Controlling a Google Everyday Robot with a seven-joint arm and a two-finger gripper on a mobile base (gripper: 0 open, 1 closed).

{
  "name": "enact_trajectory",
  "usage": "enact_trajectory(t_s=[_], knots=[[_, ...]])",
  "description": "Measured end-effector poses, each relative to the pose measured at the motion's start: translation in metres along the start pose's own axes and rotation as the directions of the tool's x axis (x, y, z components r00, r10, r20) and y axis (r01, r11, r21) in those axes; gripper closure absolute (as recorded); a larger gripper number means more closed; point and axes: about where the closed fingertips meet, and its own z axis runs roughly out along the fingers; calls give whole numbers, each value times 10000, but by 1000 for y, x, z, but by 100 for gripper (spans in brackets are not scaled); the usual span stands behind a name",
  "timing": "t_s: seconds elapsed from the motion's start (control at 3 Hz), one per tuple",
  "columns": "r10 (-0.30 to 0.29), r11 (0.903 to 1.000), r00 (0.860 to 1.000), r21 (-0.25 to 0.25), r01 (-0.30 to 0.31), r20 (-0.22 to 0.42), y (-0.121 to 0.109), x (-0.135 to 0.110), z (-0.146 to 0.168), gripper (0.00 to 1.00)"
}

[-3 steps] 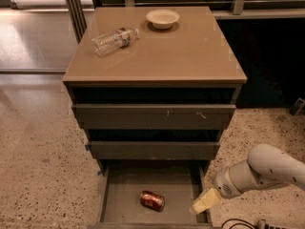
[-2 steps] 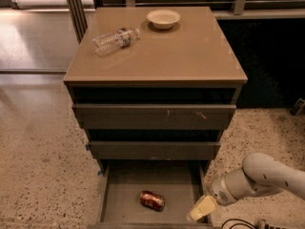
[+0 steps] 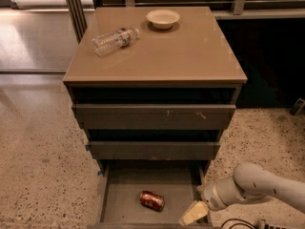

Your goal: Pick coke can from bottom drawer and place on counter

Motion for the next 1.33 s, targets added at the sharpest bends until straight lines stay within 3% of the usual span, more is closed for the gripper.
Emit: enact_trajectory(t_s=[0.33,1.0,1.33], knots=[[-577,9973,9958,500,543,710,-18,-16,41,0],[-601,9965,9932,639,538,1000,-24,-21,40,0],[-563,9953,9877,864,440,1462,-42,-23,49,0]])
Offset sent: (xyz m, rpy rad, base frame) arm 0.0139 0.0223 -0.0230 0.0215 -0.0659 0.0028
